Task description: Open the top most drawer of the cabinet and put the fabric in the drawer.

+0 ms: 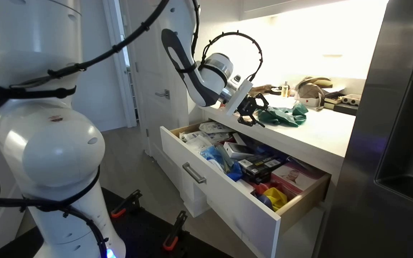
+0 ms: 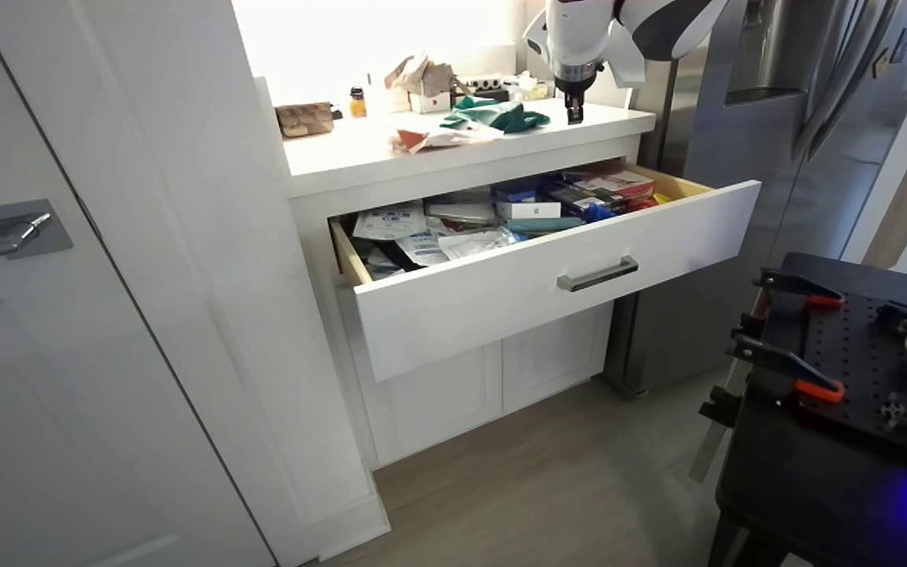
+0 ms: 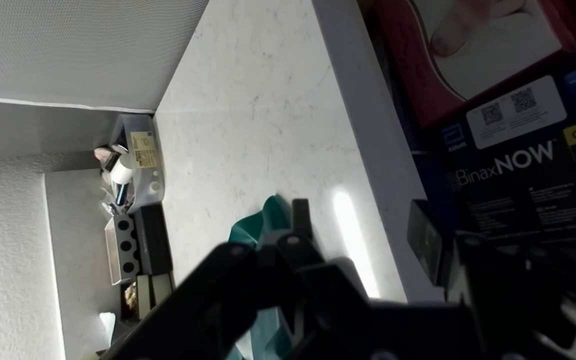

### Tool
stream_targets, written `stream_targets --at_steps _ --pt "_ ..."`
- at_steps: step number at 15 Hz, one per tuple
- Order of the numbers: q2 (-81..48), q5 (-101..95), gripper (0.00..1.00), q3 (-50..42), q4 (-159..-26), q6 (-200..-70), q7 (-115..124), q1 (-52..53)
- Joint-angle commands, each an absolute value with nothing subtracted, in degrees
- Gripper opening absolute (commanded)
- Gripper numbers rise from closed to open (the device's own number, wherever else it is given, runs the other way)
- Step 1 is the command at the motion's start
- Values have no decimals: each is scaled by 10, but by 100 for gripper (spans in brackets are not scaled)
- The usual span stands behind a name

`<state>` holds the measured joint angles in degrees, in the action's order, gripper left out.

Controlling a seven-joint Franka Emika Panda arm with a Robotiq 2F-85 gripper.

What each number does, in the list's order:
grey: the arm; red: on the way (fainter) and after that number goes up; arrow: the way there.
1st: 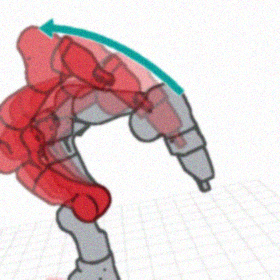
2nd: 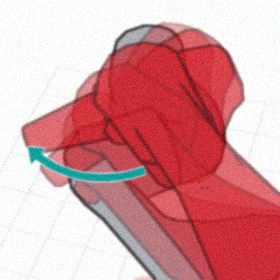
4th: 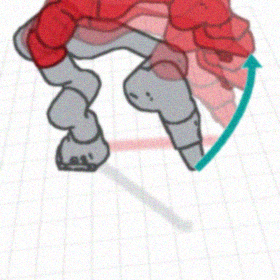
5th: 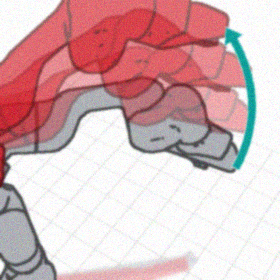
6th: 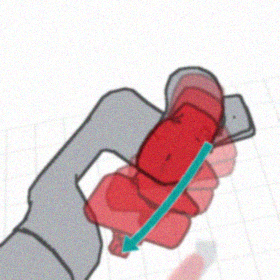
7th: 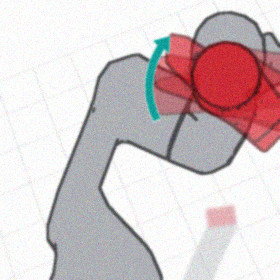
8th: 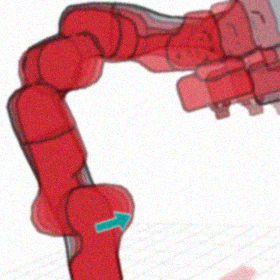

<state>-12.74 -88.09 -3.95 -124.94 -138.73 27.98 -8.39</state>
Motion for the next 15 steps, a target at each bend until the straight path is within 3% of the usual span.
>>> stream_targets --at_steps 1,4,10,12,13,15 --pt "-139 -793 80 -45 -1210 -1416 218 -95" --pt "-156 -634 80 -46 -1161 -1451 97 -125" --pt "-223 -309 80 72 -1042 -1482 -186 -289" --pt "-259 -227 80 93 -978 -1452 -258 -310" --pt "-273 -160 80 41 -946 -1438 -300 -262" --pt "-304 -99 80 35 -877 -1394 -327 -257"
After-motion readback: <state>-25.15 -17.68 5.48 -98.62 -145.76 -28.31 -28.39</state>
